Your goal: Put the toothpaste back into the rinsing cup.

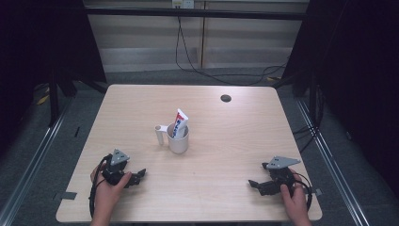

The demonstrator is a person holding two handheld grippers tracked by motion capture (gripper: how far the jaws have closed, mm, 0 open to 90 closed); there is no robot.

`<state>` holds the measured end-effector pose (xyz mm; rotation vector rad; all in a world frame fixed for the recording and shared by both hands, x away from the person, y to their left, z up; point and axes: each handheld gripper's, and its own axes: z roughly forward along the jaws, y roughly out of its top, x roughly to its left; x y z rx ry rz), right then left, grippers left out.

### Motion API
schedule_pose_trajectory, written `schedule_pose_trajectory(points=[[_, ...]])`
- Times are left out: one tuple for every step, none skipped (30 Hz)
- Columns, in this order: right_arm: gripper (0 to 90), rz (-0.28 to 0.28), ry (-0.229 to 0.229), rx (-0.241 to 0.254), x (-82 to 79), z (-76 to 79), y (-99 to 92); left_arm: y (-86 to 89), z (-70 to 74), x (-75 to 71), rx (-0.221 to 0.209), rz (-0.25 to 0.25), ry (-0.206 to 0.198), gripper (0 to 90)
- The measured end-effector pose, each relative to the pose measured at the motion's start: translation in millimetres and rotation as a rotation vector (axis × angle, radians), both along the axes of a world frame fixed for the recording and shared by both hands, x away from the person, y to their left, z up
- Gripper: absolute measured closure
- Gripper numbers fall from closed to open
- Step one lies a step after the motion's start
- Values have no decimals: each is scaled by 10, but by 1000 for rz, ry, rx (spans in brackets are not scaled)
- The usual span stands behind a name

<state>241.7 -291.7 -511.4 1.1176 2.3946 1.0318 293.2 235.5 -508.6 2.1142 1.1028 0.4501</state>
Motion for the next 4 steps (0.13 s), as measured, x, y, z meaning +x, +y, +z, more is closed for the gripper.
schedule_pose_trajectory(points=[[99,0,0,0,0,0,0,0,0,0,-1,0,0,130],[99,0,0,0,0,0,0,1,-1,1,-2,-3,1,129],[99,0,0,0,0,0,0,1,0,1,-1,-3,1,128],[99,0,0,0,0,0,0,-1,-2,1,-1,-1,-1,128]])
